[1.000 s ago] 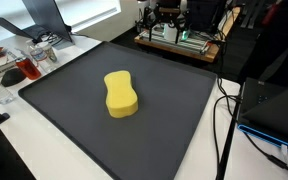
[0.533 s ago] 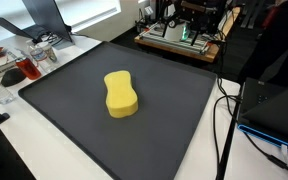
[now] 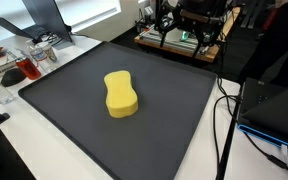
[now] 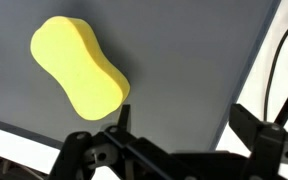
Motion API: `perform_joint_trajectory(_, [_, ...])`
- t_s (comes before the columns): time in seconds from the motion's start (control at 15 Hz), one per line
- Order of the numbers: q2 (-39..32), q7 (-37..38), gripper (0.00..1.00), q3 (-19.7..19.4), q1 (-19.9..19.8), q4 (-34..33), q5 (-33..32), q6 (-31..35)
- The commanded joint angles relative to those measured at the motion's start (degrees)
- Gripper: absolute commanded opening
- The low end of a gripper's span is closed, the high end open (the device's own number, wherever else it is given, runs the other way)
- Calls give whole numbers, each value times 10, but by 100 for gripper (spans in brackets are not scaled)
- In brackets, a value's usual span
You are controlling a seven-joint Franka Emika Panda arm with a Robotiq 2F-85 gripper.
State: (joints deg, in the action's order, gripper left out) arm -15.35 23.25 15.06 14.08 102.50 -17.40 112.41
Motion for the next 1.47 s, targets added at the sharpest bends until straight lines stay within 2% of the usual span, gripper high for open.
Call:
perform_joint_trajectory(0.0, [-43,-69,100,-25,-2,-92,57,-37])
perform_joint_trajectory(0.2, [-47,-133,100,-39,-22,-120,112,-44])
perform_joint_trajectory(0.47, [-36,-208,100,-57,-56,-127,165,-58])
perform_joint_trajectory(0.8, [6,-298,100,-77,-102,-81,200,-57])
perform_joint_trajectory(0.93, [34,-312,100,-86,-118,-53,212,-63])
perform_joint_trajectory(1.07, [70,-308,100,-103,-126,-17,189,-53])
perform_joint_trajectory(1.2, [109,-343,100,-112,-135,19,182,-67])
perform_joint_trajectory(1.27, [52,-316,100,-110,-125,-40,186,-63])
perform_joint_trajectory(1.4, [66,-320,100,-115,-127,-31,186,-64])
